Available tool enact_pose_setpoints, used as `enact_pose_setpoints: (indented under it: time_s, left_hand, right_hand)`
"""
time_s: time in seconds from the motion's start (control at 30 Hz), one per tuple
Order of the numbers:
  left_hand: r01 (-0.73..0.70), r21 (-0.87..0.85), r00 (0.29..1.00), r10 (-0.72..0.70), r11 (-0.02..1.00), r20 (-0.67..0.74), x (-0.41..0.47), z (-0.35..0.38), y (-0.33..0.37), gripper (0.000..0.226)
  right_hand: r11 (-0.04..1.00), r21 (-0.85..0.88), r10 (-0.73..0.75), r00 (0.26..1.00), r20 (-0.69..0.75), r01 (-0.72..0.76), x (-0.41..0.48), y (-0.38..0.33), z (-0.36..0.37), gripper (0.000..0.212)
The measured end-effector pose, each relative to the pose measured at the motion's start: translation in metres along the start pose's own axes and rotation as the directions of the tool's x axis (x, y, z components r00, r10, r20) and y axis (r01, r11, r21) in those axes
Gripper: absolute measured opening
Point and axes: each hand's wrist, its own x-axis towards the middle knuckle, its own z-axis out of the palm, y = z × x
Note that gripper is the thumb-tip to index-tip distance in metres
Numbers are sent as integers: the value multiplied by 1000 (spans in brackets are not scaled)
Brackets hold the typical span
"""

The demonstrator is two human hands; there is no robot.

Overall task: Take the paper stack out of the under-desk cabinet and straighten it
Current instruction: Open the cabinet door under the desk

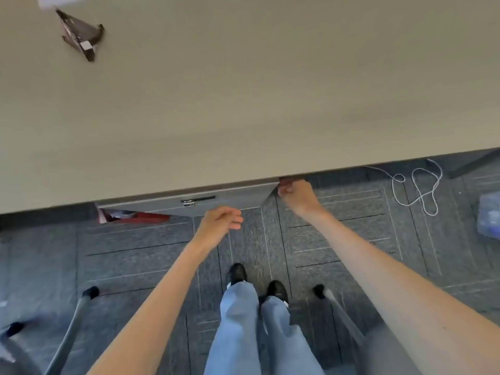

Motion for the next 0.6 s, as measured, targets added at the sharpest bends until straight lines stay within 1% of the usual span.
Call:
enact_pose_setpoints:
  time_s: [0.03, 0.1, 0.13, 0.2, 0.27, 0.3, 0.4, 0.5, 0.57, 0.6]
  left_hand:
    - [6, -10, 1000, -6, 1000, -6, 6, -1, -8, 32]
    - [20, -35, 999, -21, 999, -27, 18, -3, -24, 32]
    - [32, -49, 999, -34, 998, -37, 23, -4, -32, 32]
    - [44, -79, 997, -48, 996, -58, 29, -4, -45, 32]
    - [44, -113, 996, -53, 993, -72, 38, -5, -54, 32]
    - [54, -139, 995, -64, 989, -72, 41, -4, -60, 32]
    - [70, -194, 993, -88, 979, -84, 48, -1, -70, 32]
    - [81, -238, 987, -111, 968, -115, 55, 1, -73, 33]
    - [98, -281, 981, -141, 955, -136, 59, 2, -70, 40]
    - [115, -320, 976, -167, 940, -140, 61, 3, -69, 46]
  right_hand:
    - [1000, -8, 2, 1000, 13, -2, 8, 1, 8, 22]
    - [998, 60, 10, 999, 43, -13, 21, 4, 20, 13]
    - [995, 97, 22, 998, 66, -29, 26, 3, 26, 18]
    - [979, 199, 23, 995, 99, -43, 34, 5, 36, 39]
    - [960, 278, 12, 996, 83, -35, 43, 8, 41, 54]
    - [959, 284, -1, 996, 85, -23, 47, 12, 43, 57]
    - [974, 224, -38, 992, 117, 11, 55, 29, 46, 60]
    - [977, 210, -52, 996, 76, 34, 58, 39, 51, 60]
    - [981, 186, -59, 998, 37, 51, 56, 41, 56, 53]
    - [984, 168, -61, 998, 27, 55, 52, 43, 58, 46]
